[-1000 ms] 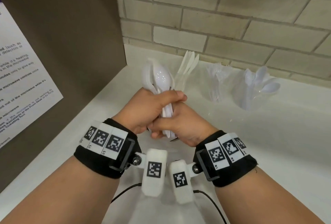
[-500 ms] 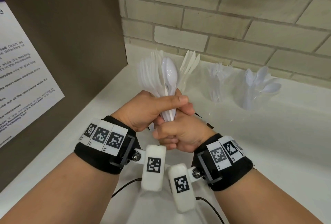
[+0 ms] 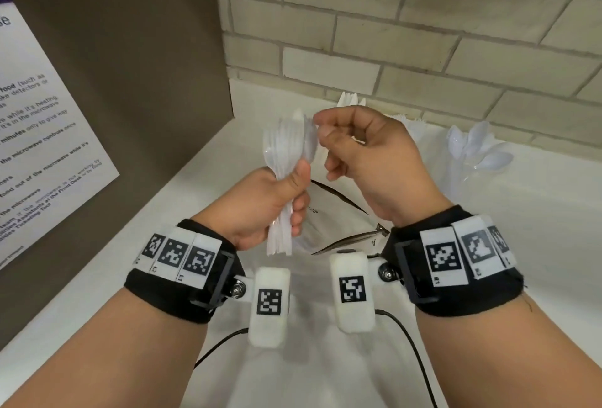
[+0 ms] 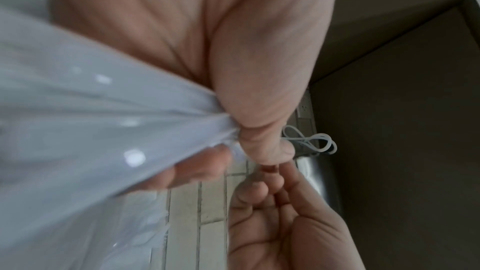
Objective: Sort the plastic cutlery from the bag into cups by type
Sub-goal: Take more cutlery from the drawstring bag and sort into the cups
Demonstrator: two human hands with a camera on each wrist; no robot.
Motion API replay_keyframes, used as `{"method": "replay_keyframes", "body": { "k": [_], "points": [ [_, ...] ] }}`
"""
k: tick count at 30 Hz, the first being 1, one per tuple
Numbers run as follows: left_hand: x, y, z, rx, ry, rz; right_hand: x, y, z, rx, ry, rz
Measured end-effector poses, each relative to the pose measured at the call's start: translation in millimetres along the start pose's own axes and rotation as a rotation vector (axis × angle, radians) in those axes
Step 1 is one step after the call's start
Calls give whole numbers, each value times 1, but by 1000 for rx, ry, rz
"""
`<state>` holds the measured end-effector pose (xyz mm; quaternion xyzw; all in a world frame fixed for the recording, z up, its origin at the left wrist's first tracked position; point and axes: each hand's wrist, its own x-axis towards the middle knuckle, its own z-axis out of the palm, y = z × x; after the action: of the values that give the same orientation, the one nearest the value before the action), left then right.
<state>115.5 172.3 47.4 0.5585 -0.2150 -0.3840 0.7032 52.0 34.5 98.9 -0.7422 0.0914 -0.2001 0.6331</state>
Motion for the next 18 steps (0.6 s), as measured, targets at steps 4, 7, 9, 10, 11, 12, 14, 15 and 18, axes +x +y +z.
{"method": "replay_keyframes", "body": {
  "k": [4,7,9,10,11,12,14,15,18],
  "points": [
    [2,-9,-1,-42,-79,-30,2,2,2,-19,-11,1],
    [1,-12,-2,-61,-99,-53,2,4,1,-47,-23,27],
    [1,-13,-1,-64,-116,-67,2,5,0,-66,-41,43],
    [1,-14,-1,-51,-114,-74,2,6,0,-79,-44,49],
    [0,-14,1,-37,-110,-82,3,6,0,-95,-39,55],
    [0,-14,2,-25,-104,-91,4,7,0,-105,-25,62],
    [1,-15,5,-4,-91,-100,5,6,0,-99,17,77],
    [1,-16,5,6,-83,-104,6,6,1,-95,36,82],
    [1,-18,6,17,-65,-103,6,7,1,-102,72,74]
  ]
}}
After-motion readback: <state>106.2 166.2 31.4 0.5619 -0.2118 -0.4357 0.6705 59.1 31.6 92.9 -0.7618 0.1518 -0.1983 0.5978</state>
